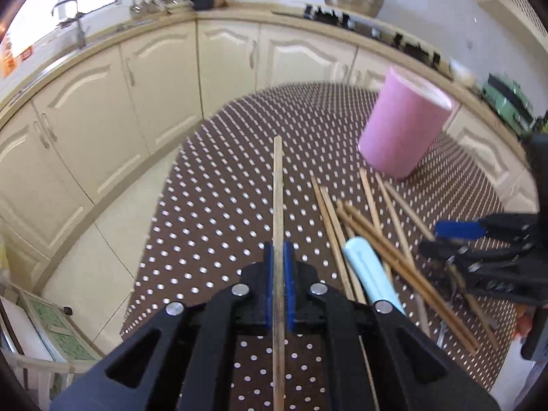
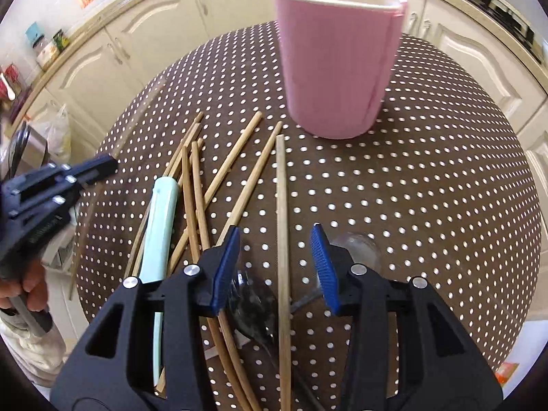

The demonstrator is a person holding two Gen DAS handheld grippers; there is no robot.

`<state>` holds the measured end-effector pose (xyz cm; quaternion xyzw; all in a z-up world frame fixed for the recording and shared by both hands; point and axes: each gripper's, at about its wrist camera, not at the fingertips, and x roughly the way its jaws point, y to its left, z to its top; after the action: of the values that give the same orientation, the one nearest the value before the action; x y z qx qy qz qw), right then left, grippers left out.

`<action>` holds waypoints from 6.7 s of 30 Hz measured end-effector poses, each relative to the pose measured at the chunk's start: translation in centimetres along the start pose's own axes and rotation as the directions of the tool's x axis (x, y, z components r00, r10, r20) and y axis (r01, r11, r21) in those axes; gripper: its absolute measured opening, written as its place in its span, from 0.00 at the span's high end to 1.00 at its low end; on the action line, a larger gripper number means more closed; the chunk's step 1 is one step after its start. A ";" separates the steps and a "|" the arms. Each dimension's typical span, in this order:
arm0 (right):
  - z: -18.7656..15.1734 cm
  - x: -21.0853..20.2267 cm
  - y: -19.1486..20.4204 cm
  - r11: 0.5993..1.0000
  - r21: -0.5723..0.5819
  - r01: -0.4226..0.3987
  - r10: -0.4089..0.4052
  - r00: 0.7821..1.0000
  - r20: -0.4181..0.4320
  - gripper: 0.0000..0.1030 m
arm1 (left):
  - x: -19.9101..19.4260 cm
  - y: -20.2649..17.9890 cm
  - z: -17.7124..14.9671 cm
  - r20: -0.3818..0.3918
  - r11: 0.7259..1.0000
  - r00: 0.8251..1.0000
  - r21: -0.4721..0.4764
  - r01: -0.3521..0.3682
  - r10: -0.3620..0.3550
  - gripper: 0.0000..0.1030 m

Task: Organize utensils
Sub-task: 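Grasp a wooden chopstick with the left tool while the right tool grasps another chopstick, then lift both held chopsticks upright and carry them over the pink cup, then open both tools to drop the chopsticks into the pink cup, then move both tools back down to the scattered utensils, then grasp the steel spoon with the right tool while the left tool grasps a chopstick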

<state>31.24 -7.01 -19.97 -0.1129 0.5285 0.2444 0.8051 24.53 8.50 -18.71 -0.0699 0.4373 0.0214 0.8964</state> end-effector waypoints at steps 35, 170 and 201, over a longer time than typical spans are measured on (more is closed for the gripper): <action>2.3 1.3 1.3 0.994 -0.101 0.047 -0.050 0.998 -0.028 0.83 | -3.8 -3.2 2.6 0.136 0.975 0.966 -0.018 0.223 -0.219 0.94; -6.0 -10.5 -3.7 0.982 0.189 -0.004 -0.077 0.906 0.416 0.42 | 2.9 -3.0 -2.5 -0.151 0.987 0.978 0.047 0.155 -0.146 0.85; -8.6 -6.6 -4.4 0.947 0.316 -0.052 -0.042 0.958 0.285 0.39 | 3.6 -3.9 -1.9 -0.164 0.991 0.983 0.090 0.103 -0.088 0.77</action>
<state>24.52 -16.41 -17.95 0.0575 0.4388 0.1712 0.8802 25.63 4.31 -22.31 -0.0481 0.5044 -0.0489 0.8607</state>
